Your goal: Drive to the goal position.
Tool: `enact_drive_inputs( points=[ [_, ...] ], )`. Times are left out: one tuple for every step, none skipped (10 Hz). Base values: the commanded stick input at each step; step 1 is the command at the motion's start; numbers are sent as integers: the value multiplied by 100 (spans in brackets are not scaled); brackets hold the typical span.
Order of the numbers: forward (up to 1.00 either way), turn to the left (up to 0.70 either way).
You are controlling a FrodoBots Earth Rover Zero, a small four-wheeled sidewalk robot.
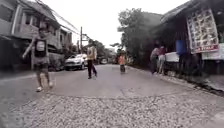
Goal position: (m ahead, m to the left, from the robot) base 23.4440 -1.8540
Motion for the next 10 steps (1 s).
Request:
enact_drive_inputs(
  points=[
    [100,0],
    [100,0],
    [100,0],
    [100,0],
    [100,0],
    [100,0],
    [100,20],
    [100,27],
    [100,27],
    [100,27]
  ],
)
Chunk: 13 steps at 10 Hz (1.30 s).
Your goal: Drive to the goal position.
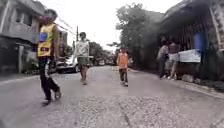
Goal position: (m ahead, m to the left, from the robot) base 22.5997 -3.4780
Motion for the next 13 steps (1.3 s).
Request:
enact_drive_inputs(
  points=[
    [100,27],
    [100,27],
    [100,27],
    [100,24],
    [100,5],
    [100,0],
    [100,0],
    [100,0],
    [100,0],
    [100,0],
    [100,0],
    [100,0],
    [100,-27]
  ],
)
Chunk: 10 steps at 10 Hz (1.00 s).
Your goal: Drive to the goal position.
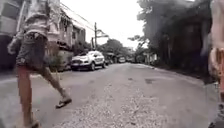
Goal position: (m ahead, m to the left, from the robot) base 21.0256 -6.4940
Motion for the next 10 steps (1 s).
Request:
enact_drive_inputs(
  points=[
    [100,-27],
    [100,-27],
    [100,-27],
    [100,-27],
    [100,-6],
    [100,0],
    [100,0],
    [100,0],
    [100,0],
    [100,0]
  ],
)
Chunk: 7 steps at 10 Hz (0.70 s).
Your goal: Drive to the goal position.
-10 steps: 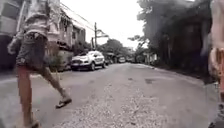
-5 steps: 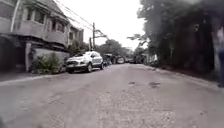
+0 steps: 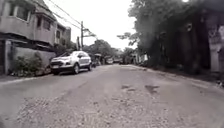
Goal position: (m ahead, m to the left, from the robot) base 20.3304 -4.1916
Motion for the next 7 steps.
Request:
enact_drive_inputs(
  points=[
    [100,18],
    [100,27],
    [100,27],
    [100,27],
    [100,0],
    [100,0],
    [100,0]
  ],
)
